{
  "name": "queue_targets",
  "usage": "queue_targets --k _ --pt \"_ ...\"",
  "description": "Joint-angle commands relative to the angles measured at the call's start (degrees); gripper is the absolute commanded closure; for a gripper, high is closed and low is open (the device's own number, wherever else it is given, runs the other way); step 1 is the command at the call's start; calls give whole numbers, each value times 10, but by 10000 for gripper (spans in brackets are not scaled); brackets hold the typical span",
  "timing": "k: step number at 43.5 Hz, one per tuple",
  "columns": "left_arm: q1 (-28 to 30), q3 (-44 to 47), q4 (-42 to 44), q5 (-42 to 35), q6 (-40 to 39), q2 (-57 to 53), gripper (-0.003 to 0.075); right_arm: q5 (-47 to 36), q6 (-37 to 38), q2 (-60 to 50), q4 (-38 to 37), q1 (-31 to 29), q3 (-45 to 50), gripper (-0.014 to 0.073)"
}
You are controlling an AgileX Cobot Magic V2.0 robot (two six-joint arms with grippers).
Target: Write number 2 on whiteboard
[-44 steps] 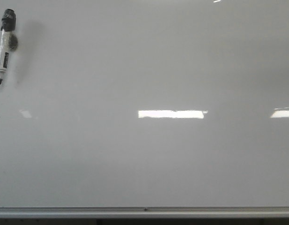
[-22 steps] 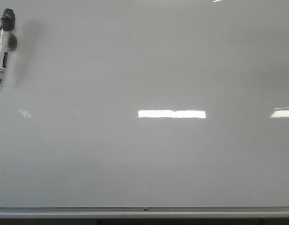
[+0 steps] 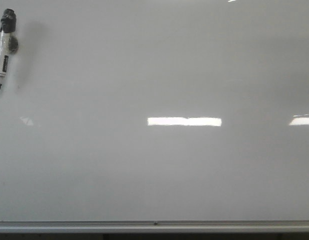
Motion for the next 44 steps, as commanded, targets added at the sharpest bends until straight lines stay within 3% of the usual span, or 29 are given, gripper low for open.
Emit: queue_targets --k 1,19,44 --pt "-4 -16 -5 -50 1 30 119 -40 -5 7 -3 0 -14 21" --pt "-76 -51 -4 -102 21 180 123 -40 -5 7 -3 0 -14 22" --pt "-39 -107 -10 -214 5 388 123 -40 -5 7 -3 0 -14 22"
